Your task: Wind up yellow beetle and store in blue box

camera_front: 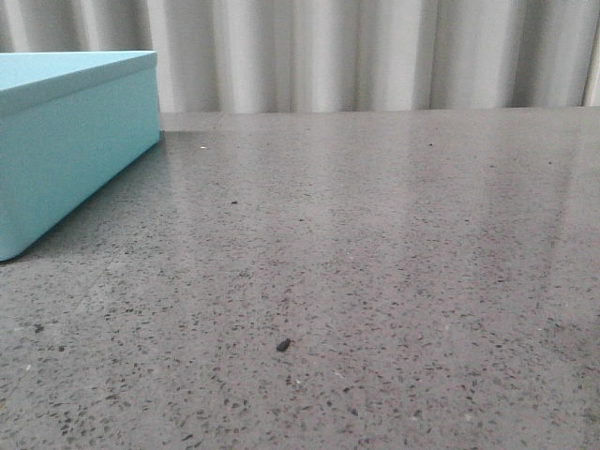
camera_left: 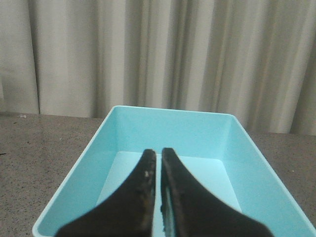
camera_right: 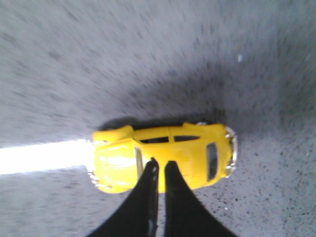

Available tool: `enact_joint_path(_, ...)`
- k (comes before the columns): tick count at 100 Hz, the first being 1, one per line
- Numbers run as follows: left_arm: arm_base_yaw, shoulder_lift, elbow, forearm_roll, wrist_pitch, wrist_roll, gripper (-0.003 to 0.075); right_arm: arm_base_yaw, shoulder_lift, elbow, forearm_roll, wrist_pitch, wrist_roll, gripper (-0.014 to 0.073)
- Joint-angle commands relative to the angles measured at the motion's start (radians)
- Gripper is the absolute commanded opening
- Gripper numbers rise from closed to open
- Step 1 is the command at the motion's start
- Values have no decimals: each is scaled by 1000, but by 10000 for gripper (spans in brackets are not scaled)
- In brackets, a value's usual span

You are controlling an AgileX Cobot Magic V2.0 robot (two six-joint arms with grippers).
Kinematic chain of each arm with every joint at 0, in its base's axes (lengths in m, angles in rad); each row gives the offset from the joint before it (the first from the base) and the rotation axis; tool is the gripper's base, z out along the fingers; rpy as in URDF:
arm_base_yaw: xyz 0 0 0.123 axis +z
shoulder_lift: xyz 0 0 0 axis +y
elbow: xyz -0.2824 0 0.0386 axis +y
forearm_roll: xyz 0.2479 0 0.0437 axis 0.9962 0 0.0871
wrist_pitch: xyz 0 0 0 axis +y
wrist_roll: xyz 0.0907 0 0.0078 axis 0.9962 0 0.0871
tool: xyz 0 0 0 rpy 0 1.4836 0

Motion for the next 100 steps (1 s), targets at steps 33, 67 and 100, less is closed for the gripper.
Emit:
enact_joint_path(33,1,17,-35,-3,-79,-3,-21,-6,-193,-127,56,5,-10,-61)
enact_joint_path(67,1,17,-35,-7,-79,-3,-21,-4,-195,-127,112,-22,-18,-61)
enact_joint_path(100,1,17,-37,-7,-114,-3,-21,-3,-280,-127,140,-113,-59,-61)
